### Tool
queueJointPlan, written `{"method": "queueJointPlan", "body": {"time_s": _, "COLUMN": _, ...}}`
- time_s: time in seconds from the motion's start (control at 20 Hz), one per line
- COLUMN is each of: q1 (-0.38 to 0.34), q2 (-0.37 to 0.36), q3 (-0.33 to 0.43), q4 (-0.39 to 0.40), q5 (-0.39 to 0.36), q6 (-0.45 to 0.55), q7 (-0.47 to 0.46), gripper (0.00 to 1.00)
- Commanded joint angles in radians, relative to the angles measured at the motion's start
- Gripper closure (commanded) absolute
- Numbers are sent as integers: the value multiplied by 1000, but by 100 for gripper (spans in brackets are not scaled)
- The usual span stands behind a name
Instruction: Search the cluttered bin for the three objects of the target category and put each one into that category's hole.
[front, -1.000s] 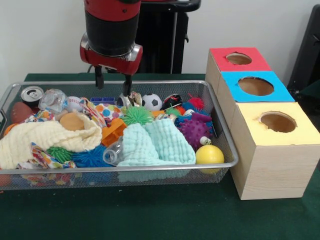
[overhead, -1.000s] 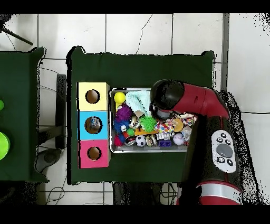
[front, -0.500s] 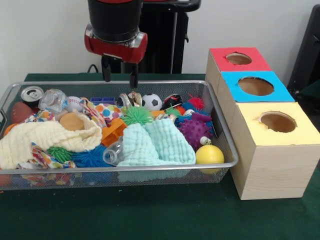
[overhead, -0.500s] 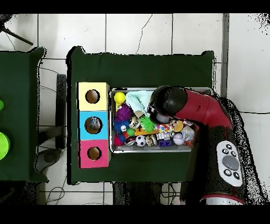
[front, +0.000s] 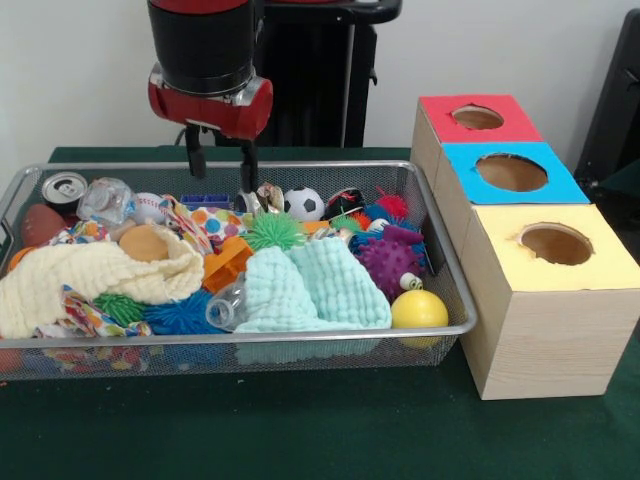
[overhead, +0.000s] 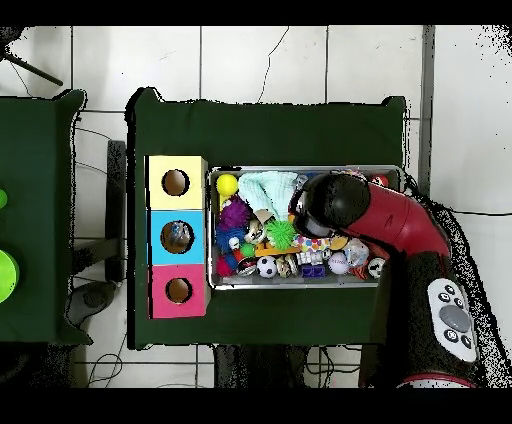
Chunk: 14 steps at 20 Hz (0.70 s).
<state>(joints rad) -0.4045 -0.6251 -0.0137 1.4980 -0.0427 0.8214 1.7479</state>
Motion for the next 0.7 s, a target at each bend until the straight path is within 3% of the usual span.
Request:
{"method": "queueJointPlan", "body": {"time_s": 0.05, "q1": -31, "q2": 57, "q3": 123, "q4": 122, "q5": 19, "q6": -108, "q7": 29, "gripper": 0}}
{"method": "queueJointPlan", "body": {"time_s": 0.4, "q1": -54, "q2": 72, "q3": 146, "q4": 131, "q5": 4, "q6": -163, "q7": 20, "gripper": 0}}
{"method": "queueJointPlan", "body": {"time_s": 0.7, "q1": -20, "q2": 67, "q3": 138, "q4": 142, "q5": -5, "q6": -198, "q7": 65, "gripper": 0}}
